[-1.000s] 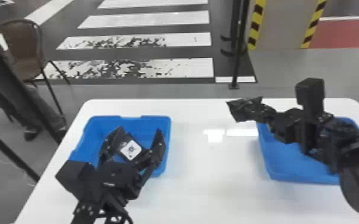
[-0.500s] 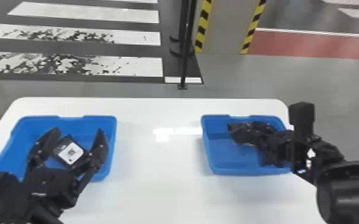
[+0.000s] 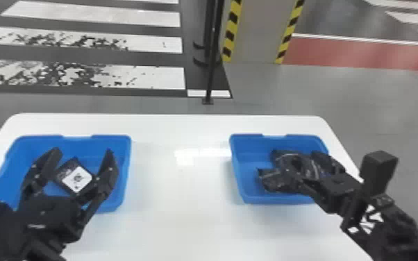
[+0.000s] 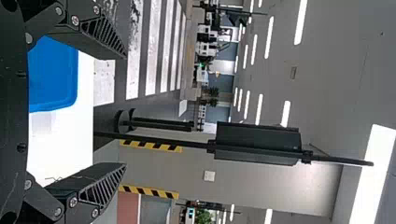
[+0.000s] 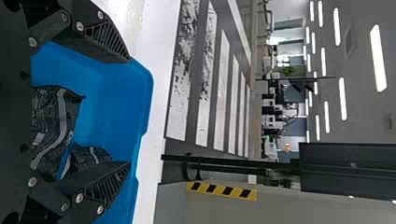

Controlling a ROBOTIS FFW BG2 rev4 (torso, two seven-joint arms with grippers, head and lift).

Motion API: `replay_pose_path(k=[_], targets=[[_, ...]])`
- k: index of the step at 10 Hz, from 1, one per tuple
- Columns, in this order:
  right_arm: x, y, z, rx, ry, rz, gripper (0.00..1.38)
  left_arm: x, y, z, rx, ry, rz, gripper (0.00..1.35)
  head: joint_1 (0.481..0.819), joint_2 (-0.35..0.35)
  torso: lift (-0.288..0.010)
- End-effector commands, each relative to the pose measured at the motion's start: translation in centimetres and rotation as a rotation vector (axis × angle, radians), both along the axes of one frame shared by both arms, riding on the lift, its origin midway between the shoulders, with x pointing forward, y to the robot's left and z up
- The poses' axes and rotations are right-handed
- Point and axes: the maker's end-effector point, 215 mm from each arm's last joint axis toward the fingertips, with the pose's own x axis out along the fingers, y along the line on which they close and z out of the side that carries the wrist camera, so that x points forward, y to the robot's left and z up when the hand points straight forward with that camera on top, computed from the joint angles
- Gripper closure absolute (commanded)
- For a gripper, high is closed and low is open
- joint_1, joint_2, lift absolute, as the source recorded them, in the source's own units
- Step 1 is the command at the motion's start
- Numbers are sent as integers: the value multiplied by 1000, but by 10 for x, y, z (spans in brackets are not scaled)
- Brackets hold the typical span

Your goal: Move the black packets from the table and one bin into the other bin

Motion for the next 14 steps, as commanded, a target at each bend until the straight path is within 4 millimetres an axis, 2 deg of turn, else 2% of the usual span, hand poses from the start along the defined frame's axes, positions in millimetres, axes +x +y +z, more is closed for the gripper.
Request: replay_pose_path(k=[1,4,5,6,8,9,11,14], targets=[[-20,1,13,54,-67,-12,113,1,0,-2,1,9,-1,228,695,-143,-110],[-61,24,27,220,-136,8,113,7,1,-12,9,47,-4,228,695,-136,-110],[-63,25,20,222,-116,9,113,10,4,-22,12,83,0,228,695,-131,-110],[-62,26,20,224,-116,12,113,18,1,-44,19,171,-26,228,695,-121,-110],[-63,41,16,235,-104,45,113,37,1,-100,93,427,-61,228,695,-118,-110],[-63,52,12,242,-91,69,113,41,7,-121,133,531,-51,223,695,-114,-110],[-63,58,9,248,-83,89,113,57,26,-141,188,642,-2,228,695,-73,-110],[-64,66,7,256,-75,108,113,78,56,-156,271,730,96,228,695,-16,-110]])
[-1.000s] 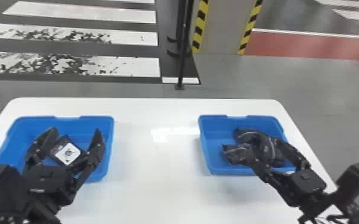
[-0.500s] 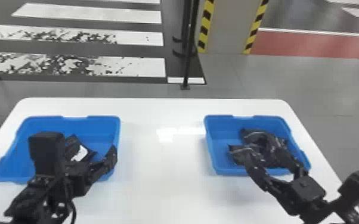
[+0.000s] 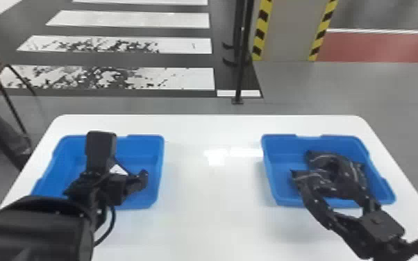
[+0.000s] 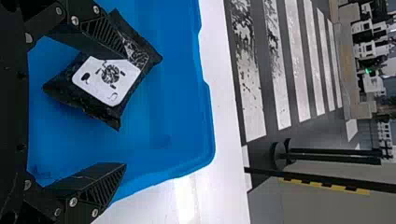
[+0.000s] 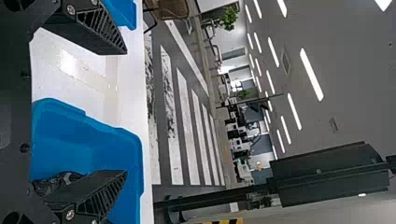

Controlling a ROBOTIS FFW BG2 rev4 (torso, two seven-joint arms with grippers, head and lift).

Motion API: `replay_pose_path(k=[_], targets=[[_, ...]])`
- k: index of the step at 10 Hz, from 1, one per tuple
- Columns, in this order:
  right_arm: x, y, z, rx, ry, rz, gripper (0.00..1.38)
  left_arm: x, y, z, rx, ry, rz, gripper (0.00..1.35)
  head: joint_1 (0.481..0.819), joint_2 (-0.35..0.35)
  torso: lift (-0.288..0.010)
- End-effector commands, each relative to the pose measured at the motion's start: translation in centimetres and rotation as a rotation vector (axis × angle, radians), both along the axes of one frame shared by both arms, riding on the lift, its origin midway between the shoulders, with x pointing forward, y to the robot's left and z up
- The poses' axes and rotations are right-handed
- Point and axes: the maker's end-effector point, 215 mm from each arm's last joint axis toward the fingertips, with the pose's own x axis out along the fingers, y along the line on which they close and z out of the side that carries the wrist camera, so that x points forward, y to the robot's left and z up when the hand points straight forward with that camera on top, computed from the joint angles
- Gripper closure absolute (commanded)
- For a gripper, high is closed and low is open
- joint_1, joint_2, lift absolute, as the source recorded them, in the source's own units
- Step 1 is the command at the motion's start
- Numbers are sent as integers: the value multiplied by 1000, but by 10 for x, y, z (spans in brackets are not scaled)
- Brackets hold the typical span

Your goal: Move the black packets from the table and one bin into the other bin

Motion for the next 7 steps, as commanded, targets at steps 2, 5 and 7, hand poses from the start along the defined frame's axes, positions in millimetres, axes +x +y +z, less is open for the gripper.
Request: replay_pose_path(k=[2,5,7], targets=[[-1,4,-1,4,4,11,113,6,20,-22,52,87,40,228,695,10,-110],[0,7,-5,6,11,20,113,14,36,-40,92,126,68,228,695,44,-110],[0,11,-9,9,22,29,113,22,39,-45,88,129,74,228,695,52,-110]])
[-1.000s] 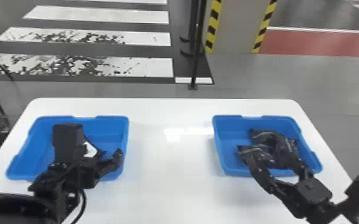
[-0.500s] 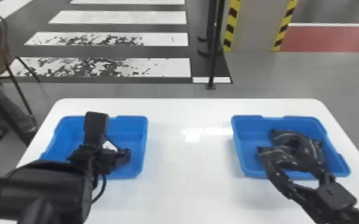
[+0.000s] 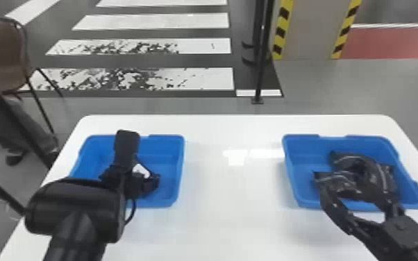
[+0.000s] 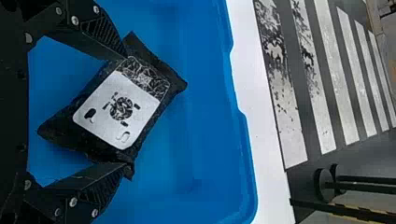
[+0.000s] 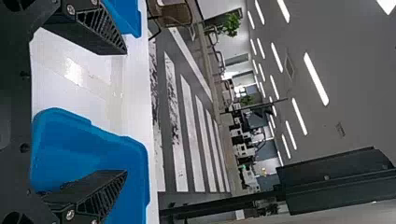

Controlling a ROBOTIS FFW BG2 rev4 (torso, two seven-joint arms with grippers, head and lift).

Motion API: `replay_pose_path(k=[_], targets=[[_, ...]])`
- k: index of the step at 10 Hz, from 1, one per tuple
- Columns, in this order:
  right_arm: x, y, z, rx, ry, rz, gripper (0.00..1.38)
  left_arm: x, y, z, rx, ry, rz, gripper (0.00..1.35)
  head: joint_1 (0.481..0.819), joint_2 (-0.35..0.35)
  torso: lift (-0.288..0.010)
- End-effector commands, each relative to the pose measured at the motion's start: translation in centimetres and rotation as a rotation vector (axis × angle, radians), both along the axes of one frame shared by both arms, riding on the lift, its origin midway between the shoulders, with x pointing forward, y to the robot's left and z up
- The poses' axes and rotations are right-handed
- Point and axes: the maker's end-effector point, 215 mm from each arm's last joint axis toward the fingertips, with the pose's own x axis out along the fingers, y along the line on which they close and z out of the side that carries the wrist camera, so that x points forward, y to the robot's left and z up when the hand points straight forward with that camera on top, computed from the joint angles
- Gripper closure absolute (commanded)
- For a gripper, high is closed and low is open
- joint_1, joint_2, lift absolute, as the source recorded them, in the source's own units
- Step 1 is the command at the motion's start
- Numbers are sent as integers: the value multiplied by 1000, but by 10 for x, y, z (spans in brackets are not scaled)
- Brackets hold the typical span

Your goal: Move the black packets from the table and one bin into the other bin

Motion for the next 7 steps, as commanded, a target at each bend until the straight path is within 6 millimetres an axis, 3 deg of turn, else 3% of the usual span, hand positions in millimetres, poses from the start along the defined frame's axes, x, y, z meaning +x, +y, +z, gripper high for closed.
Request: replay_pose_path(k=[1,2,3,5,7], targets=[[-1,3,-3,2,7,7,113,9,4,-3,1,-1,7,229,695,56,-110],[-1,5,-6,5,15,11,113,11,10,-12,18,20,15,315,695,62,-110],[-1,6,-7,6,18,14,113,6,15,-26,24,68,22,700,695,69,-110],[-2,7,-8,12,22,16,113,-6,23,-38,50,133,31,1190,695,83,-110],[-2,7,-9,12,24,19,113,5,17,-27,57,73,9,1211,695,94,-110]])
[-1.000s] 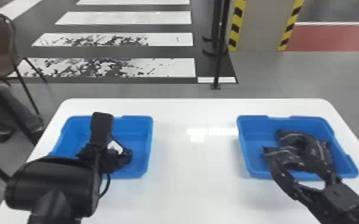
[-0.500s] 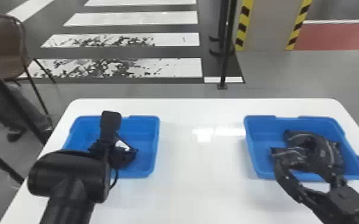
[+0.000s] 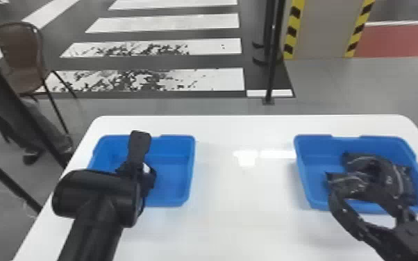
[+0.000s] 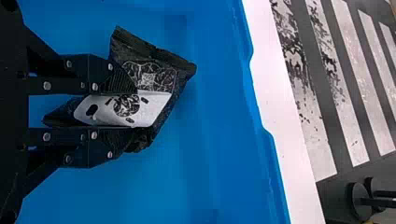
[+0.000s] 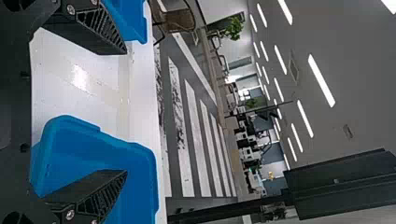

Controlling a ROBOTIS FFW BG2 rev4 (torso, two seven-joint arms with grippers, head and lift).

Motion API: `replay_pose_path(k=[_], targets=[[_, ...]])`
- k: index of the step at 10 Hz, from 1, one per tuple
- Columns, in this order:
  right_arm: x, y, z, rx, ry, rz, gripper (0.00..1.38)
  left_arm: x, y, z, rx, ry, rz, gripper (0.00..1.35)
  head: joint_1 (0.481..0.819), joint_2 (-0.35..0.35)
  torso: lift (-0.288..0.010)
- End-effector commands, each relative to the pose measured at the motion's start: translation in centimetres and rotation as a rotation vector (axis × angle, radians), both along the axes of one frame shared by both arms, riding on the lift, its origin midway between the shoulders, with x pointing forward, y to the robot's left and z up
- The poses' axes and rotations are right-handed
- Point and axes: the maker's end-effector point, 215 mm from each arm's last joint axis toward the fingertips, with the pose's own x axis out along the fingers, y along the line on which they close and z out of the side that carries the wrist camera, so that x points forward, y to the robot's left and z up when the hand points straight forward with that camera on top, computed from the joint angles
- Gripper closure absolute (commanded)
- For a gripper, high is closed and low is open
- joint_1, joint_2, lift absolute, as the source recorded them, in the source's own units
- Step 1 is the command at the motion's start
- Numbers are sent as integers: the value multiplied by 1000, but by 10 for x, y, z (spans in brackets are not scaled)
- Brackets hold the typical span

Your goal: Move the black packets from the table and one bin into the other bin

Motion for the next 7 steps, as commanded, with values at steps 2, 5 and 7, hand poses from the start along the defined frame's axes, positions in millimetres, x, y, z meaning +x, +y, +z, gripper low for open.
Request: replay_pose_path(k=[2,5,7], targets=[[0,0,0,1,0,0,113,6,-6,36,-3,-100,-13,1211,695,87,-110],[15,10,17,20,-14,26,113,-19,13,146,12,-381,18,1211,695,92,-110],[38,28,73,44,-112,82,113,-30,-26,220,-31,-631,-82,1210,695,113,-110]])
